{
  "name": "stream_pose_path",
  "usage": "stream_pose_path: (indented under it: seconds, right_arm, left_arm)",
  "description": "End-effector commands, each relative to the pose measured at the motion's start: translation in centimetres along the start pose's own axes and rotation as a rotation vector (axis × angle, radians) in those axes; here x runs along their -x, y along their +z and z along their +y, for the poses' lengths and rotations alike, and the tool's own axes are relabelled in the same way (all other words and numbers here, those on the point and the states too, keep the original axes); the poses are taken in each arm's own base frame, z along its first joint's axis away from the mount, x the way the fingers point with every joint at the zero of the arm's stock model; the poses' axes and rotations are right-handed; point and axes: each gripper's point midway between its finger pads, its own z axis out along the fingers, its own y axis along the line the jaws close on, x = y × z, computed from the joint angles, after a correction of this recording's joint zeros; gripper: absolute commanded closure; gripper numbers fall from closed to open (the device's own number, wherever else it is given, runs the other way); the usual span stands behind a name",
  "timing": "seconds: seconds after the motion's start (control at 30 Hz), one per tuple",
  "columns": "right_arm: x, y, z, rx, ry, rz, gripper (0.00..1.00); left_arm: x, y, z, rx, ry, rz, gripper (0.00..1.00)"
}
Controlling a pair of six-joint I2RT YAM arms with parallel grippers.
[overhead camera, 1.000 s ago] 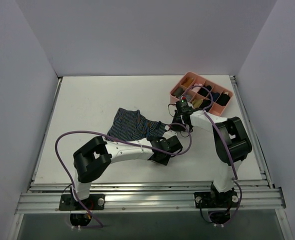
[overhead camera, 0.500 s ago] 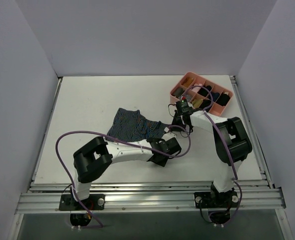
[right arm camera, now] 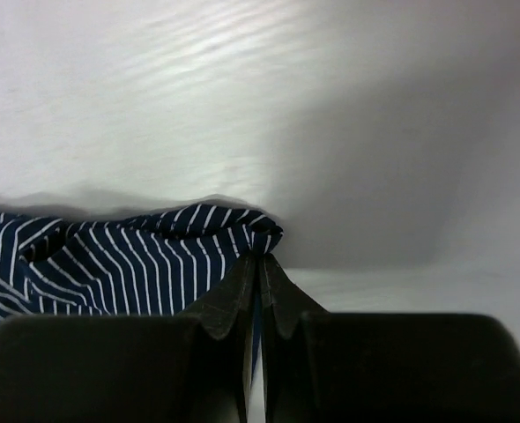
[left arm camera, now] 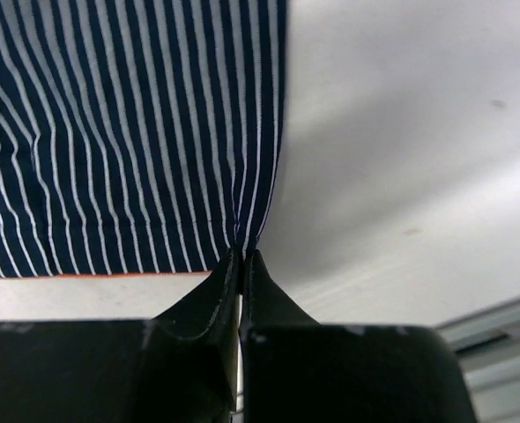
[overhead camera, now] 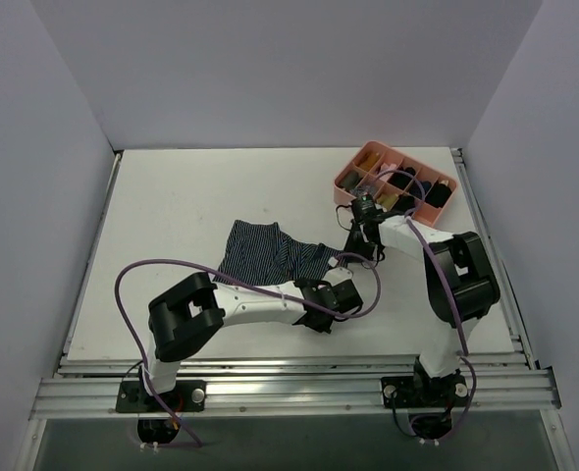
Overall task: Roll the underwear
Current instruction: Fold the underwear
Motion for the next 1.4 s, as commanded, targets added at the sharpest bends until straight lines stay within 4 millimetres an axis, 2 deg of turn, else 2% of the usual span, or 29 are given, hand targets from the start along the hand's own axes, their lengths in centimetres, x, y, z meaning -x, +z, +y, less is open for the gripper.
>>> stream_pose_path:
  seconds: [0.0,0.1,0.13,0.2,0.23,0.27,0.33,0.47,0.53,0.6,0.63,0.7,0.73,0.77,0.83,0.9,1.03,1.13,1.27,1.3,1.37]
  right_arm:
    - [-0.4,-2.7,-6.8,-0.230,0.042,0.031,1.00]
    - [0.4,-4.7,-8.6,-0.275,0.074,0.016,1.00]
    - [0.7,-5.9,-8.8,-0.279,0.071,-0.002,1.00]
    - [1.4,-7.4,-8.6,-0.273,0.054,-0.031,1.00]
    - [1.7,-8.7,-8.6,-0.274,0.054,-0.058,1.00]
    - [2.0,-9.3,-8.6,-0.274,0.058,-0.075,1.00]
    - [2.5,-10.9,-8.4,-0.265,0.063,-0.113,1.00]
    - [2.7,-12.3,-8.2,-0.268,0.049,-0.144,1.00]
    - [3.4,-13.1,-7.1,-0.230,0.037,-0.178,1.00]
    - [3.6,-13.8,-5.4,-0.195,0.010,-0.206,1.00]
    - [4.1,-14.4,-4.3,-0.175,0.007,-0.225,1.00]
    - [3.8,-14.5,-2.3,-0.151,-0.029,-0.222,1.00]
    - [4.2,-14.9,-1.3,-0.132,-0.026,-0.236,1.00]
    - [3.8,-14.9,-0.1,-0.116,-0.050,-0.236,1.00]
    - [4.1,-14.7,1.2,-0.100,-0.050,-0.241,1.00]
    - [4.2,-14.1,1.9,-0.099,-0.045,-0.234,1.00]
    - [5.2,-13.8,4.4,-0.039,-0.046,-0.217,1.00]
    - [5.8,-13.4,6.0,-0.023,-0.061,-0.205,1.00]
    - [6.3,-12.7,8.5,0.050,-0.094,-0.181,1.00]
    - [6.2,-11.9,8.7,0.044,-0.099,-0.164,1.00]
    - [6.7,-12.0,9.9,0.066,-0.103,-0.170,1.00]
  left_arm:
    - [2.5,-3.7,-3.3,-0.147,-0.105,-0.042,0.98]
    - [3.8,-6.0,-4.8,-0.242,-0.156,-0.057,0.98]
    - [4.3,-7.2,-4.9,-0.265,-0.184,-0.067,0.98]
    - [4.0,-8.1,-4.9,-0.301,-0.241,-0.061,0.98]
    - [4.9,-9.5,-5.5,-0.363,-0.271,-0.098,0.98]
    - [4.1,-9.4,-5.4,-0.377,-0.284,-0.075,0.98]
    - [4.2,-10.3,-5.5,-0.419,-0.322,-0.075,0.98]
    - [3.5,-11.0,-5.1,-0.453,-0.358,-0.034,0.98]
    - [3.6,-11.5,-4.6,-0.471,-0.382,-0.026,0.98]
    - [4.2,-11.1,-3.1,-0.463,-0.427,-0.019,0.98]
    - [3.7,-10.9,-2.5,-0.464,-0.435,0.011,0.98]
    - [3.8,-10.1,-0.7,-0.430,-0.454,0.019,0.98]
    - [3.4,-10.2,-0.4,-0.437,-0.453,0.041,0.98]
    - [3.3,-10.1,0.0,-0.433,-0.453,0.046,0.98]
    - [3.2,-9.7,1.5,-0.413,-0.466,0.058,0.98]
    - [3.6,-9.2,3.3,-0.388,-0.501,0.065,0.98]
    - [4.3,-8.8,6.3,-0.363,-0.545,0.069,0.98]
    - [4.2,-8.0,8.5,-0.321,-0.561,0.100,0.98]
    - [4.3,-7.3,10.8,-0.287,-0.586,0.117,0.98]
    - [4.3,-7.2,11.2,-0.287,-0.587,0.122,0.98]
    - [4.3,-6.7,12.0,-0.286,-0.609,0.135,0.98]
